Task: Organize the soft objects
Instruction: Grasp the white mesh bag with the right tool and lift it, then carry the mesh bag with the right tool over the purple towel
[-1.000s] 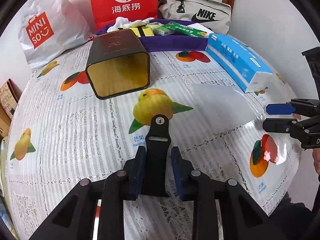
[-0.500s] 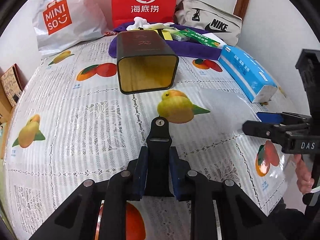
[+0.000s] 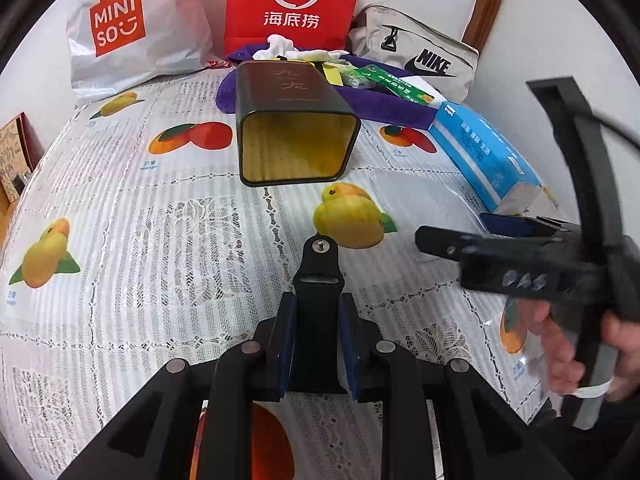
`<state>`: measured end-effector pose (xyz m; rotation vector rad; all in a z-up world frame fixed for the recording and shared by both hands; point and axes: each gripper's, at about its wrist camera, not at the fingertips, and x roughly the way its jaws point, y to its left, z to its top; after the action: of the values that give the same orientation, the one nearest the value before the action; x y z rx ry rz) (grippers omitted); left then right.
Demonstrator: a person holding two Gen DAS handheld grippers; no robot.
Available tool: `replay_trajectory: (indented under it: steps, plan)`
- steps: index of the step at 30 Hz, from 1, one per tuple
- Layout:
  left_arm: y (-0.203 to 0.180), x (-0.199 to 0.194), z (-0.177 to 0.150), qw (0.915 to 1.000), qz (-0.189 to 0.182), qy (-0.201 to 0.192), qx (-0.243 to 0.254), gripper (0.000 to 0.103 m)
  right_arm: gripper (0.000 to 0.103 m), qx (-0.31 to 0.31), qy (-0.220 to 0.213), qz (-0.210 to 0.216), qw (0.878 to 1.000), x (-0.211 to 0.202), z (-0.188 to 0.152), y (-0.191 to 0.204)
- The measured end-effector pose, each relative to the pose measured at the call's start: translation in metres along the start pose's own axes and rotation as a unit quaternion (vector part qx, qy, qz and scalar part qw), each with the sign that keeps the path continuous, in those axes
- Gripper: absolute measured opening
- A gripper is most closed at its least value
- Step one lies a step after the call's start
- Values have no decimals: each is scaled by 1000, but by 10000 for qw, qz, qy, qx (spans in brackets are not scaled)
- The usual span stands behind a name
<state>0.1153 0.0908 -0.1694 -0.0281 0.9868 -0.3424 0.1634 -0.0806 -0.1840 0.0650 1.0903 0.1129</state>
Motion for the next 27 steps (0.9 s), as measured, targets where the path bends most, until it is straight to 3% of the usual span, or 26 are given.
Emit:
replay_trajectory:
  steps: [1,3,4,6,9,19,27]
  plan:
    - [0,0,0,10000,-7,5,-5,21,86,-162,-86,-117,9998,1,-1,4]
    - [1,0,0,10000,-10,9,-17,22,66,-334,-258,-198,9989,1,-2,7]
    - [1,0,0,10000,-8,13,-19,22,61,-379,-299,-167,9987,0,-1,6]
    - [1,0,1,10000,-3,25,-42,22,32,-514,-385,-86,9979,-2,0,4]
    - [3,0,3,9999,-9,32,-107,22,11,-694,-455,66,9965,-4,-1,1]
    - [5,-3,9,9993,-18,-11,-372,21,5,-632,-105,875,9941,-22,-9,-23]
    - [-5,-3,24,9987,128,-16,-490,21,5,-640,-85,868,9941,-48,-35,-55]
